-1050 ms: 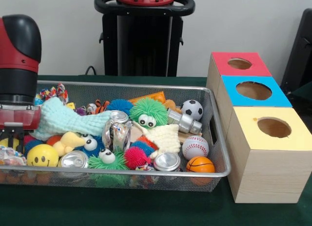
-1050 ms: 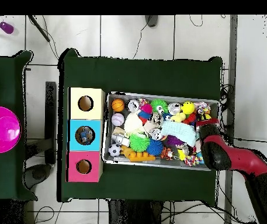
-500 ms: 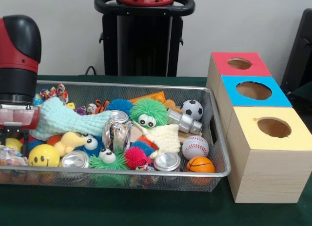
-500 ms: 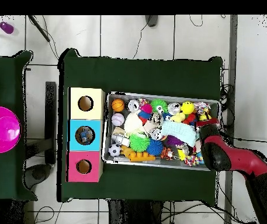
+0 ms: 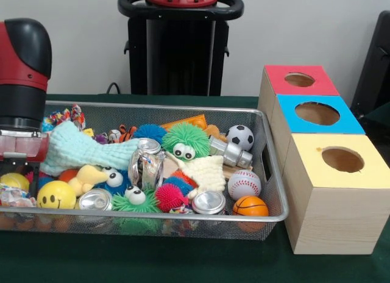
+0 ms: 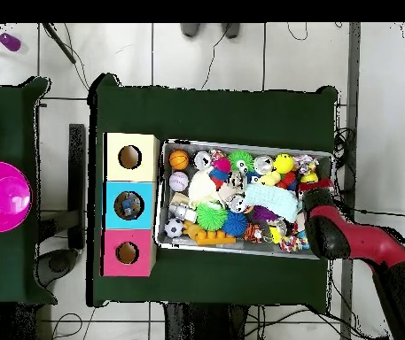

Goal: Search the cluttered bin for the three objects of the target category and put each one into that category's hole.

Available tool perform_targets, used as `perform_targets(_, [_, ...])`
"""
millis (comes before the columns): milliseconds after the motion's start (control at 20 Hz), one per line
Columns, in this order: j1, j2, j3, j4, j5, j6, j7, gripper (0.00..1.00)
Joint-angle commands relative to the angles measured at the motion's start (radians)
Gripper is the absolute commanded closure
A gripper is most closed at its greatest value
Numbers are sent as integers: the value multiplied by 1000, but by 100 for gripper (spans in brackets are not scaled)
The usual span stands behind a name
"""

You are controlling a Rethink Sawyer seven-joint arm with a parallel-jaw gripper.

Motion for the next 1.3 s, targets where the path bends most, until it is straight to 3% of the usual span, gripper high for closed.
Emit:
perform_targets(50, [47,72,52,-71,-35,-49,130,0])
perform_targets(150, [43,63,63,-61,-55,-58,122,0])
perform_targets(300, [118,-1,-10,-54,-20,-93,122,0])
perform_targets(550, [183,-81,-54,-39,-18,-85,106,0])
perform_targets(700, [215,-122,-72,-36,44,23,138,0])
perform_targets(800, [207,-137,-49,-29,79,90,137,0])
perform_targets(950, [200,-153,-32,-20,90,116,122,0])
perform_targets(1300, [150,-144,36,1,46,88,108,0])
